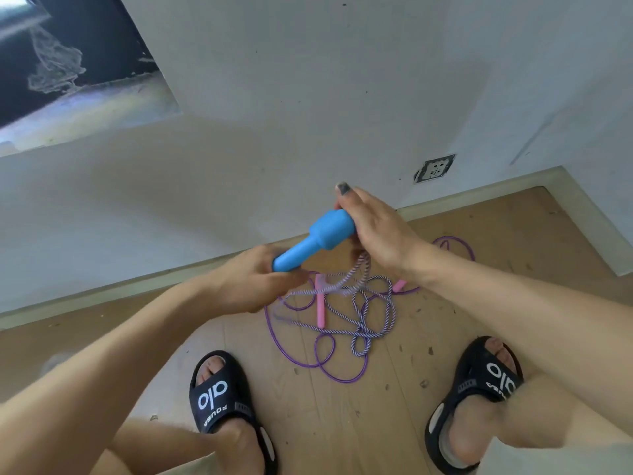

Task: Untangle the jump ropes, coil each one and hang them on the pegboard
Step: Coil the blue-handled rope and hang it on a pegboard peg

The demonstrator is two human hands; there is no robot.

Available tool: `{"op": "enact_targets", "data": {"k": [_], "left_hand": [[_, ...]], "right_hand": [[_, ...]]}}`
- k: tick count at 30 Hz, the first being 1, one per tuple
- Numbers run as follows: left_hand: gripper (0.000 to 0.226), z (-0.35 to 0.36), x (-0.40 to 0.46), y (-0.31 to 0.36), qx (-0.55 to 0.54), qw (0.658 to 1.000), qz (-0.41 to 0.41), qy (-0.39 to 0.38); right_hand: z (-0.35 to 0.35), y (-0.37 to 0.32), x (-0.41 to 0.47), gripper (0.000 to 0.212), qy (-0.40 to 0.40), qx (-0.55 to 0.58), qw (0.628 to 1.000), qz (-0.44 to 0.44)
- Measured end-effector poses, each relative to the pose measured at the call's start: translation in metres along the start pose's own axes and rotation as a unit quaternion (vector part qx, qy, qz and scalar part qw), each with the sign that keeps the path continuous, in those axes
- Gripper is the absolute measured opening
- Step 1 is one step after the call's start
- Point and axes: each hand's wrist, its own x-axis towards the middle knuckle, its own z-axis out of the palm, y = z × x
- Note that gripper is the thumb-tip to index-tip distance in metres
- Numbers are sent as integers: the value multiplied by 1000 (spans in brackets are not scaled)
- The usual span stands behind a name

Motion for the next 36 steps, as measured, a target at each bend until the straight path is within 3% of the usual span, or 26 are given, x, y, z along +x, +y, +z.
{"op": "enact_targets", "data": {"k": [4, 7, 9, 11, 14, 17, 19, 23, 31, 36], "left_hand": [[23, 2, -7, 0, -144, 989, -10, -7], [23, -2, -5, 6, -264, 963, -22, 46], [26, -7, 0, 10, -355, 926, -55, 120], [23, -6, 8, 6, -357, 914, -85, 170], [13, 11, 18, -7, -197, 957, -114, 179], [15, 23, 25, -21, 49, 977, -97, 184], [19, 25, 24, -29, 203, 957, -63, 197], [17, 31, 19, -37, 376, 912, -3, 166], [26, 43, 5, -24, 524, 845, 93, 55], [31, 43, 0, -18, 515, 844, 134, 59]], "right_hand": [[-18, -3, 11, 44, 68, -70, 991, -97], [-14, 5, 8, 23, 128, -208, 949, -201], [5, 14, -4, 29, 104, -321, 910, -240], [26, 20, -16, 30, 38, -415, 873, -253], [37, 5, -23, 6, -78, -489, 835, -240], [34, -4, -20, 13, -163, -504, 818, -223], [32, -3, -17, 24, -196, -493, 820, -215], [29, 2, -17, 34, -272, -429, 848, -150], [12, -9, -14, 19, -325, -233, 916, -34], [-4, -9, -3, 15, -287, -174, 942, -7]]}}
